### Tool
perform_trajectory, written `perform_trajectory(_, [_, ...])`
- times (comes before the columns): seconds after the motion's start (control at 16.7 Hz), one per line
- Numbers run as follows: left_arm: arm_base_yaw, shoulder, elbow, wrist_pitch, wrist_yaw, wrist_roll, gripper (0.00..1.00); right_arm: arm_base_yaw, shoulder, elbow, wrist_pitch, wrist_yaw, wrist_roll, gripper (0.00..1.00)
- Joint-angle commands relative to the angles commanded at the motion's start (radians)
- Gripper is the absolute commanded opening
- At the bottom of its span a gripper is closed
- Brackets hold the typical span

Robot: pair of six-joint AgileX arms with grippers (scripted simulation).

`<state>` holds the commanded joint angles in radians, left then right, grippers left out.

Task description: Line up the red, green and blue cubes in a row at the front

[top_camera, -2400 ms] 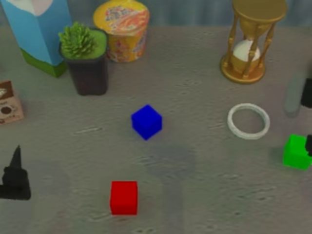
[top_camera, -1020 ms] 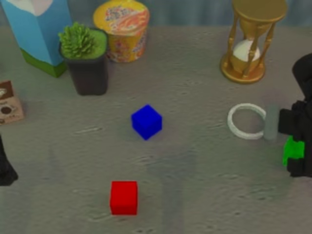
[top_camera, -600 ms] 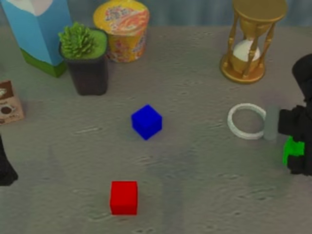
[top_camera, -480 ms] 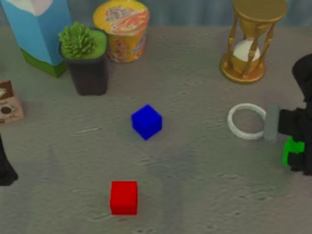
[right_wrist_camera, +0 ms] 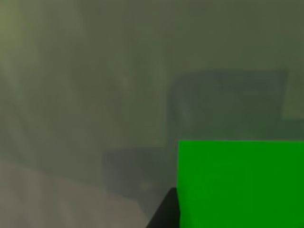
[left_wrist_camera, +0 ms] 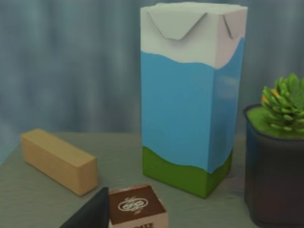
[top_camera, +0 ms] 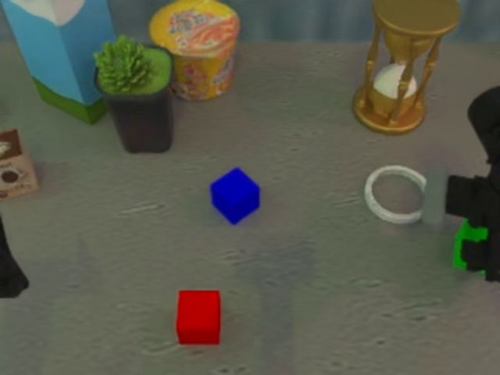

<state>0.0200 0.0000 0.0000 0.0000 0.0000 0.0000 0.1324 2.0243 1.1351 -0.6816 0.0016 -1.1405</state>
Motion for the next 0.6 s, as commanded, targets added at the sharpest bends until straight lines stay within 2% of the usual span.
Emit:
perform_trajectory(0.42, [0.0, 0.0, 0.0, 0.0, 0.0, 0.0, 1.0, -0.001, -0.009, 0.002, -0.01, 0.0, 0.003, 0.0])
perform_trajectory(0.6, [0.0, 0.0, 0.0, 0.0, 0.0, 0.0, 1.0, 0.0, -0.041, 0.038, -0.08, 0.0, 0.002, 0.0])
